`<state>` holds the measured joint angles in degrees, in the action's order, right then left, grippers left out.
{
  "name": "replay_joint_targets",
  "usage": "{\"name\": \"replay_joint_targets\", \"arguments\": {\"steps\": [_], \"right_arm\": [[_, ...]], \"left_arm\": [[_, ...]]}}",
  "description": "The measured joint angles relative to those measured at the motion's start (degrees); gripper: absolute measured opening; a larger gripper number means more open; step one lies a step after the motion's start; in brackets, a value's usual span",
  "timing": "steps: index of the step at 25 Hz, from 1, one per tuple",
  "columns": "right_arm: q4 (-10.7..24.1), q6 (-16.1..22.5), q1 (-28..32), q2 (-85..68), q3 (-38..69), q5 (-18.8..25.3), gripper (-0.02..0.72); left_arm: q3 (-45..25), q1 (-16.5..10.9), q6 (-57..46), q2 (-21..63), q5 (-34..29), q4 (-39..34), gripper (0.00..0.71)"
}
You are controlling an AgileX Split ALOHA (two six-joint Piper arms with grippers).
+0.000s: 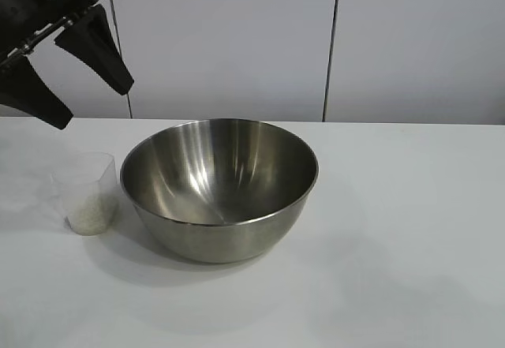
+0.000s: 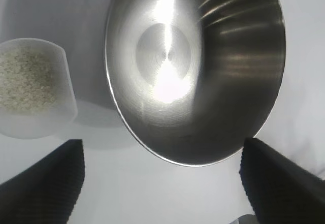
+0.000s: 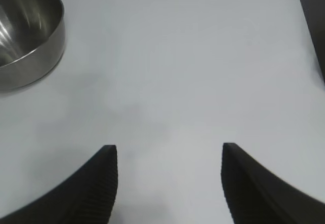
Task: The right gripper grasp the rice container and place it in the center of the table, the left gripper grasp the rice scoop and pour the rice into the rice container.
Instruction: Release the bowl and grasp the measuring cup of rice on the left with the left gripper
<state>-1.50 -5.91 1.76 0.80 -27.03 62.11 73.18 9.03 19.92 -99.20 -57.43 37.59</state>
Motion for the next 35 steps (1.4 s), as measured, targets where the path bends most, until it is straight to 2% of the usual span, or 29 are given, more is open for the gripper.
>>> {"name": "replay_joint_targets", "arguments": {"steps": [14,22,26,31,35], "right_arm": [[0.2,0.1,0.0,0.0,0.0,-0.1,0.409],[0.2,0.1,0.0,0.0,0.0,-0.2,0.409],[0.2,0.2,0.0,0.0,0.0,-0.2,0.409],[0.2,0.2,0.0,0.0,0.0,-0.2,0.409],[0.2,0.2,0.0,0.0,0.0,-0.2,0.409]], "left_arm": [[0.0,0.0,0.0,0.0,0.9,0.0,0.602],[0.0,0.0,2.3,0.0,9.0,0.1,0.602],[-1.0,0.0,10.0,1.0,18.7,0.5,0.602],[-8.2,0.0,14.0,7.1,37.7,1.1,0.602],[-13.4,0.0,21.3,13.4,50.3,1.5,0.602]]}}
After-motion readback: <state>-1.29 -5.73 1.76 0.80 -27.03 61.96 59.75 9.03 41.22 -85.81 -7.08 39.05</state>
